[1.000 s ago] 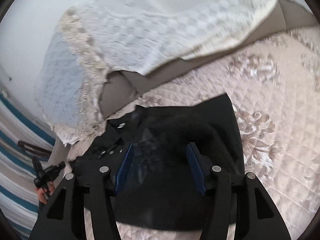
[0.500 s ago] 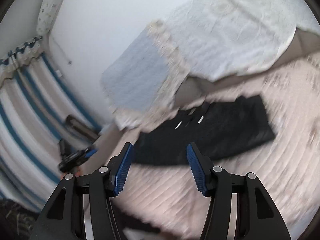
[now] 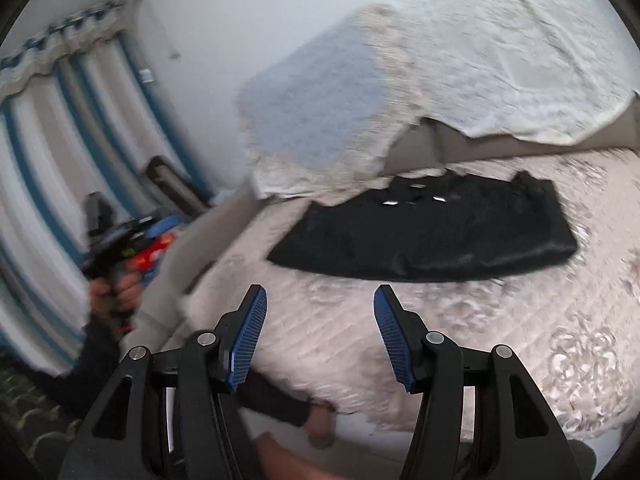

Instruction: Fold large clothes

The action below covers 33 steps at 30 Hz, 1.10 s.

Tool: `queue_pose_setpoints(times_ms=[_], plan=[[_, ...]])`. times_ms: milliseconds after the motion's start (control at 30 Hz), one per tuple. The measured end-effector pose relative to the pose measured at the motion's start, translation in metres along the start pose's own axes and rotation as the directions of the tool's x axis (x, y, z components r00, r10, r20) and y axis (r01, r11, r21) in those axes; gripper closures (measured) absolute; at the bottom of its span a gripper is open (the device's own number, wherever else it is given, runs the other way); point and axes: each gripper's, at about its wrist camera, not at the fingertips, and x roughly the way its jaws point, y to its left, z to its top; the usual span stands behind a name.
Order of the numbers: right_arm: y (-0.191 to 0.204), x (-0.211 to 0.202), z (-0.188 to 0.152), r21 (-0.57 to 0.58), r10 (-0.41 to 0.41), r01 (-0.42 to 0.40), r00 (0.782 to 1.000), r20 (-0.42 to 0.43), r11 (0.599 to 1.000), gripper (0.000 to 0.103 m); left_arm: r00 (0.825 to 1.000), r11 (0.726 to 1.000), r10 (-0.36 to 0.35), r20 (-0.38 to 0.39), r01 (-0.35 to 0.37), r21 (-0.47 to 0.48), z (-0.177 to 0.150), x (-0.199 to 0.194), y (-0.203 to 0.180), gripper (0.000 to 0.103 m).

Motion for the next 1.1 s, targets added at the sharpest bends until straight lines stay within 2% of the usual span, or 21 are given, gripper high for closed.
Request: queue_pose_setpoints(times_ms=[100, 233, 367, 567, 733, 767, 867, 1000, 1033, 1067, 1100], plan=[[-0.025, 0.019, 0.000, 0.012, -0.159, 0.159, 0.987, 0.009, 0.987, 0.046, 0.995, 0.996, 0.088, -0.038, -0.087, 0.028, -0.014, 0.022, 0.000, 0.043], [-0.053, 0.032, 0.017, -0.001, -0.246, 0.247, 0.968, 0.053, 0.969, 0.046, 0.980, 0.982, 0.179, -0.088, -0.173, 0.070, -0.020, 0.064, 0.007, 0.043], [-0.087, 0.049, 0.043, -0.071, -0.348, 0.349, 0.937, 0.031, 0.934, 0.046, 0.964, 0.969, 0.243, -0.112, -0.236, 0.069, -0.012, 0.104, 0.025, 0.041], [-0.163, 0.102, 0.096, -0.077, -0.353, 0.349, 0.934, -0.052, 0.934, 0.045, 0.929, 0.945, 0.327, -0.174, -0.321, 0.061, 0.020, 0.187, 0.076, 0.031], [-0.225, 0.150, 0.126, -0.067, -0.396, 0.390, 0.910, -0.124, 0.918, 0.043, 0.884, 0.920, 0.387, -0.262, -0.390, 0.045, 0.032, 0.261, 0.127, 0.030], [-0.234, 0.157, 0.127, -0.022, -0.412, 0.414, 0.897, -0.161, 0.910, 0.042, 0.874, 0.916, 0.395, -0.282, -0.400, 0.043, 0.032, 0.275, 0.138, 0.030], [-0.268, 0.184, 0.129, -0.013, -0.402, 0.411, 0.886, -0.229, 0.912, 0.042, 0.858, 0.919, 0.378, -0.348, -0.393, 0.029, 0.029, 0.308, 0.154, 0.030], [-0.295, 0.214, 0.121, -0.044, -0.412, 0.420, 0.854, -0.317, 0.906, 0.042, 0.844, 0.918, 0.395, -0.364, -0.382, 0.110, 0.022, 0.334, 0.150, 0.030], [-0.296, 0.218, 0.119, -0.049, -0.409, 0.418, 0.850, -0.331, 0.907, 0.042, 0.841, 0.915, 0.401, -0.362, -0.383, 0.124, 0.022, 0.337, 0.148, 0.032], [-0.296, 0.219, 0.118, -0.046, -0.392, 0.401, 0.854, -0.342, 0.915, 0.048, 0.833, 0.908, 0.418, -0.363, -0.393, 0.143, 0.020, 0.340, 0.146, 0.045], [-0.293, 0.218, 0.118, -0.046, -0.380, 0.388, 0.862, -0.334, 0.920, 0.061, 0.825, 0.902, 0.431, -0.367, -0.399, 0.162, 0.020, 0.342, 0.143, 0.055]])
